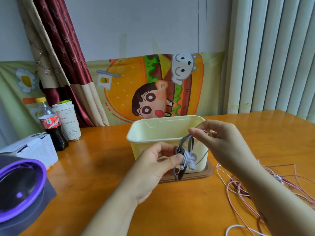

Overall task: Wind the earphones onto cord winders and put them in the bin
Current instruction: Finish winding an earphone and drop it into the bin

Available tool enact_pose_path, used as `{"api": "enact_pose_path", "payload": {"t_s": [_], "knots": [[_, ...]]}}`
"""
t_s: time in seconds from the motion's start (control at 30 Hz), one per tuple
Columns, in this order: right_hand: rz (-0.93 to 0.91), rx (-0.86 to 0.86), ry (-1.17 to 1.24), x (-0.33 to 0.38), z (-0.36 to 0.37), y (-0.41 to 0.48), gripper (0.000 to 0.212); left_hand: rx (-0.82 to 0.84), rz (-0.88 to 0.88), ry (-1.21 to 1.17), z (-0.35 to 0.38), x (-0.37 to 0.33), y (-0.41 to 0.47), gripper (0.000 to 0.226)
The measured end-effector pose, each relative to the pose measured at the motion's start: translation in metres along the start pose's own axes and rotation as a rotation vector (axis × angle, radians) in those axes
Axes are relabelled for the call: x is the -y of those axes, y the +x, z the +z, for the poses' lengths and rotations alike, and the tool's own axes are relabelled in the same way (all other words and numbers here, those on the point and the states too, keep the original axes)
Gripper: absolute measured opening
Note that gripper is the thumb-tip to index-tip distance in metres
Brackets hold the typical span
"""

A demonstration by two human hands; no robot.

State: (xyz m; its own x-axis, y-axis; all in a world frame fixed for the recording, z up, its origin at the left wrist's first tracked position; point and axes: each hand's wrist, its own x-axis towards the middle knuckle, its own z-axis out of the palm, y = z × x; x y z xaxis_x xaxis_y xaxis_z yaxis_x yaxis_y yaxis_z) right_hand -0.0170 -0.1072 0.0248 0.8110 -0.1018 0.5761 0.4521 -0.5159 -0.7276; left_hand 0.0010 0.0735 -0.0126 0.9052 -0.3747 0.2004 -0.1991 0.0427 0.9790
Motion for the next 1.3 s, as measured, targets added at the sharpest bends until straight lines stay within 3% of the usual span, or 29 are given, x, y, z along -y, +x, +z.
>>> {"api": "enact_pose_path", "payload": {"t_s": [0.1,0.23,0.33,0.4,0.43,0.53,0.77,0.9,1.03,1.1,1.3], "knots": [[0.172,0.114,0.228,-0.015,0.002,0.002,0.043,0.066,-0.018,-0.001,-0.004,-0.006,-0.002,0.028],[0.337,0.421,0.583,-0.028,0.014,-0.002,0.064,0.151,-0.045,-0.112,-0.004,-0.011,-0.004,0.028],[0.465,0.52,0.804,-0.022,0.029,-0.011,0.031,0.112,-0.052,-0.337,-0.004,-0.007,0.001,0.037],[0.506,0.513,0.825,-0.017,0.034,-0.015,0.026,0.066,-0.049,-0.51,-0.004,-0.007,0.004,0.057],[0.49,0.523,0.796,-0.017,0.035,-0.016,0.028,0.036,-0.049,-0.587,-0.003,-0.009,0.004,0.056],[0.366,0.552,0.572,-0.014,0.038,-0.017,0.038,-0.063,-0.063,-0.691,0.002,-0.017,0.001,0.023],[0.201,0.547,0.014,-0.022,0.048,-0.024,0.039,-0.394,-0.112,-0.908,-0.005,-0.019,0.005,0.022],[0.187,0.562,-0.092,-0.022,0.042,-0.021,0.034,-0.481,-0.101,-0.899,-0.01,-0.014,0.007,0.009],[0.103,0.426,-0.168,-0.021,0.038,-0.017,0.02,-0.479,-0.079,-0.857,-0.01,-0.012,0.009,0.021],[0.111,0.391,-0.01,-0.018,0.041,-0.016,0.028,-0.465,-0.065,-0.782,-0.008,-0.012,0.008,0.025],[0.37,0.655,0.678,-0.005,0.049,-0.021,0.046,-0.376,-0.018,-0.597,0.001,-0.012,0.003,0.038]]}}
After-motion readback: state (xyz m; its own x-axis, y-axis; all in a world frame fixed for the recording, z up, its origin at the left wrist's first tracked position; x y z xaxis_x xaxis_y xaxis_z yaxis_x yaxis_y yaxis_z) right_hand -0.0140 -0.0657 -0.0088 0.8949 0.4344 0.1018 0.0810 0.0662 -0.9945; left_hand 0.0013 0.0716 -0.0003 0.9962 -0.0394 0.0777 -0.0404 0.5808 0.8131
